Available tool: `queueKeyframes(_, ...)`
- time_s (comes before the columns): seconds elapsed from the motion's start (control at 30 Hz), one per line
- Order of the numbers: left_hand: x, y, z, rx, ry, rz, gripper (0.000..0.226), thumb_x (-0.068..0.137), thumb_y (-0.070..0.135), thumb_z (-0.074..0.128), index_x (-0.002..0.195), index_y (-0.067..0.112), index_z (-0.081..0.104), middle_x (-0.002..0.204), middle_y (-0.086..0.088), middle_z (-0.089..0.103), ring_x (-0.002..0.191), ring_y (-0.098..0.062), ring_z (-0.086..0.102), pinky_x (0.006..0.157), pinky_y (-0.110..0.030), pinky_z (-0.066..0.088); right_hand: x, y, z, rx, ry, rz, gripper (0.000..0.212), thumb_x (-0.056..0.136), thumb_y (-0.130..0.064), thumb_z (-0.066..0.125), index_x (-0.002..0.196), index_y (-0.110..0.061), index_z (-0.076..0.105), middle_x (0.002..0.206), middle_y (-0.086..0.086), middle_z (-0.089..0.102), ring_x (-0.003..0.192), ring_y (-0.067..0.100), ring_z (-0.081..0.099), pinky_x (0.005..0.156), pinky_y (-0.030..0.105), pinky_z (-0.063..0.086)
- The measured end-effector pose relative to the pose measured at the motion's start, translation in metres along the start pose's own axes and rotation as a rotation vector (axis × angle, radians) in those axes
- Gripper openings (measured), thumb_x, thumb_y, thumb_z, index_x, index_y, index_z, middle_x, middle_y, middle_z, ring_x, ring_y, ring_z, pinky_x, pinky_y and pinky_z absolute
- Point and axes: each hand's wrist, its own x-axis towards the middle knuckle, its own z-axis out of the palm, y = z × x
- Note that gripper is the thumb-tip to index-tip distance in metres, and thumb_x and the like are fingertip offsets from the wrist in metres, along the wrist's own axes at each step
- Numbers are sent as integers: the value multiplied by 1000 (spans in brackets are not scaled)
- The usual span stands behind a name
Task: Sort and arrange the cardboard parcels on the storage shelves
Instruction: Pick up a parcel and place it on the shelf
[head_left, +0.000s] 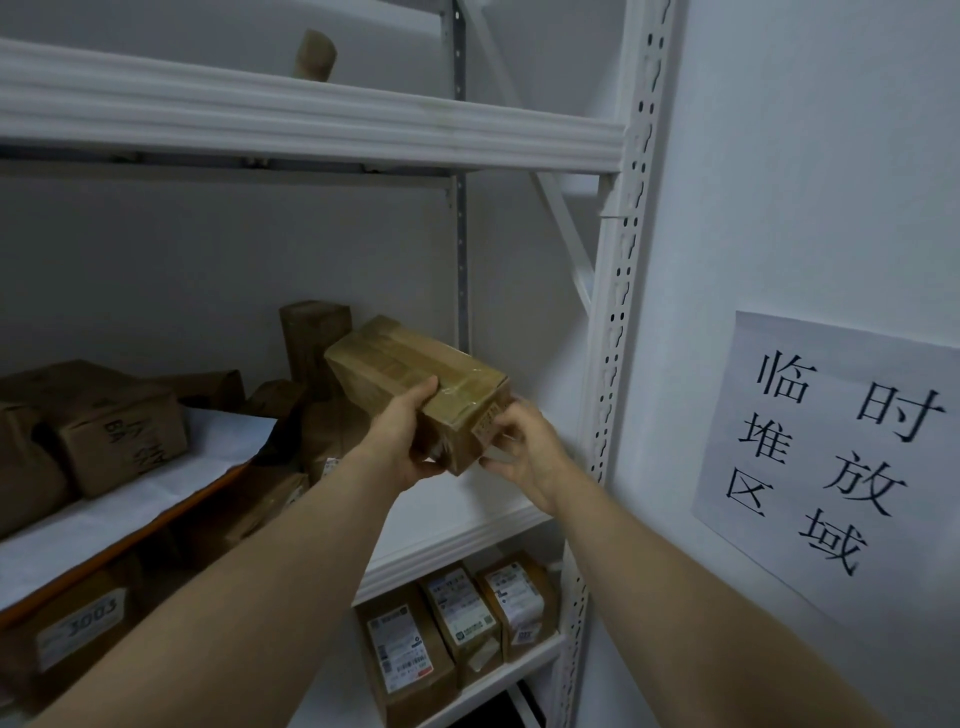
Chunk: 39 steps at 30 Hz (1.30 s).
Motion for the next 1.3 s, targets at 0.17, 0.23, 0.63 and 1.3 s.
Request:
queueKeyframes(0.17,-2,3,6,96,50,59,70,73,29,78,132,18,43,119,-9,59,106,-31,57,90,-52,48,1,-2,-9,-27,49,93,79,65,-47,81,131,-17,49,121,9,60,113,27,58,91,48,53)
queueKeyframes(0.23,-3,1,8,124,40,88,67,73,22,78,131,18,46,117,-8,60,105,-29,57,86,-50,49,-1,-1,-12,26,45,117,71,68,-32,83,128,-10,51,118,13,61,107,29,62,84,44,57)
queueKeyframes(0.63,-11,-5,5,190,-27,191,28,77,18,74,101,14,61,101,-6,67,95,-24,62,85,-45,52,-5,8,-26,-18,-65,126,68,60,-21,86,121,-15,57,116,10,64,112,25,58,102,47,45)
queueKeyframes(1.3,-12,3,6,186,-38,256,46,73,31,78,111,13,58,97,-2,68,89,-19,65,79,-35,53,-2,8,-19,-131,-90,89,81,55,-15,87,128,-2,54,113,12,70,102,22,68,79,29,56)
